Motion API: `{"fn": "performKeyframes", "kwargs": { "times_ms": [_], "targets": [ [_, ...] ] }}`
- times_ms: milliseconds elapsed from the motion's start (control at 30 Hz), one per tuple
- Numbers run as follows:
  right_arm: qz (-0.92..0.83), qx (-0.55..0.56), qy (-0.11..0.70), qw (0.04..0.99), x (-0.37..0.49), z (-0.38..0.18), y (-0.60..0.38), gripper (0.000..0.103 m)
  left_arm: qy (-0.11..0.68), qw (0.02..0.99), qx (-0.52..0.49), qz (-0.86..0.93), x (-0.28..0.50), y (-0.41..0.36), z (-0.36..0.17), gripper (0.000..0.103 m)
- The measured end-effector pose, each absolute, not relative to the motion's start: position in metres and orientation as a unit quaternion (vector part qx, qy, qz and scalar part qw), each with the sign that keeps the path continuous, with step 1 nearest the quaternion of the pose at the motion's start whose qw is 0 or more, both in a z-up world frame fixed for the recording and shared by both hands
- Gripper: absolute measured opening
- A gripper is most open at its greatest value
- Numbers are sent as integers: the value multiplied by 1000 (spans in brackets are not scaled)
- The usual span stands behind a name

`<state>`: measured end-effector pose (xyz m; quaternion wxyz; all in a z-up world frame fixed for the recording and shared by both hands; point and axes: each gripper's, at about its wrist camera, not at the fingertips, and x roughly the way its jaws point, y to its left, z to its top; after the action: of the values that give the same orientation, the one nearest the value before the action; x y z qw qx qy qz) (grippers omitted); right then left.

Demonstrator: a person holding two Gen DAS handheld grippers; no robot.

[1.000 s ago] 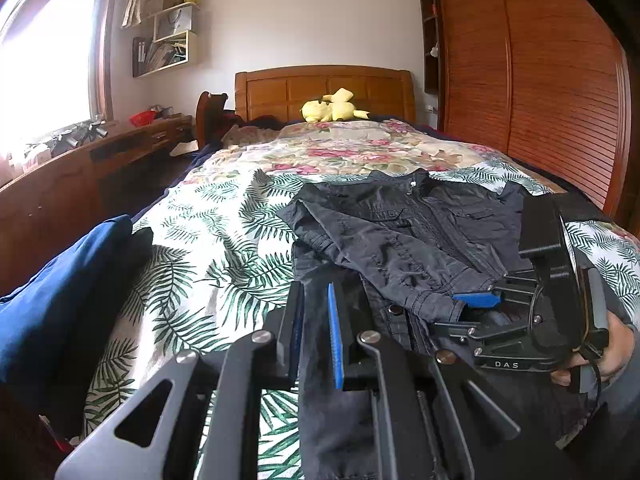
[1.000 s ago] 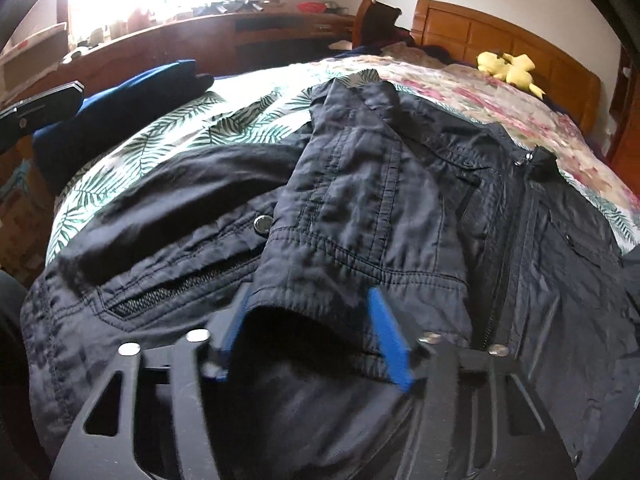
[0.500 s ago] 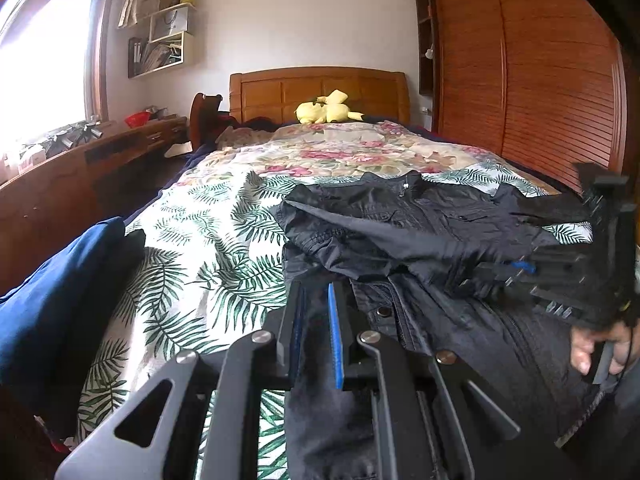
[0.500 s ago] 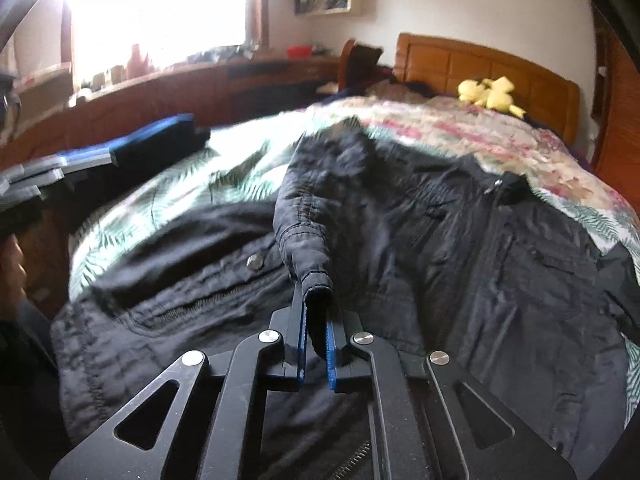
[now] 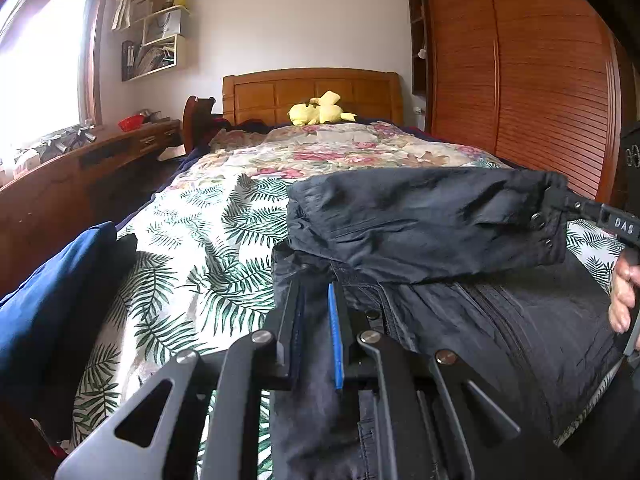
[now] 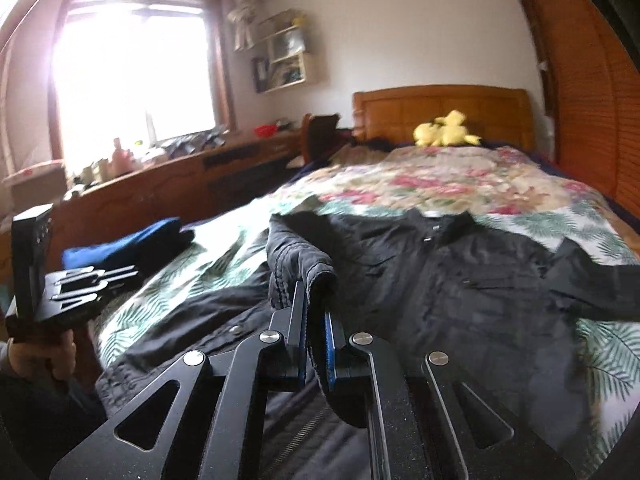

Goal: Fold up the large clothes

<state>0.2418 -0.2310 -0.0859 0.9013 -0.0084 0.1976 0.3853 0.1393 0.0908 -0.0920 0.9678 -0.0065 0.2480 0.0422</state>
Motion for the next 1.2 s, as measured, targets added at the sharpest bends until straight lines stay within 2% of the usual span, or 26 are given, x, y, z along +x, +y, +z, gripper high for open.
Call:
{"fn": "performKeyframes", "kwargs": {
  "times_ms": [233,633,733,767,800,900,1000,1200],
  "targets": [
    [332,17,198,922,244,-85,-276,4,248,968,-3,37,142,85,-93,9],
    [241,-7,265,934,268,-121,-298,5,244,969,1,25,143,79,-93,9],
    [225,-17,269,936,270,-125,-300,9,245,969,4,23,145,78,-94,9],
    [223,-19,269,937,271,-125,-301,14,246,969,5,22,145,77,-95,9],
    [214,-25,269,939,271,-125,-301,25,247,969,6,21,145,77,-95,9],
    [204,-25,250,946,267,-120,-305,36,246,969,6,19,144,76,-95,9],
    [209,-21,240,948,266,-115,-309,42,248,969,6,17,145,72,-95,9],
    [231,-51,283,930,284,-135,-295,43,249,968,22,10,147,57,-93,9]
  ]
}}
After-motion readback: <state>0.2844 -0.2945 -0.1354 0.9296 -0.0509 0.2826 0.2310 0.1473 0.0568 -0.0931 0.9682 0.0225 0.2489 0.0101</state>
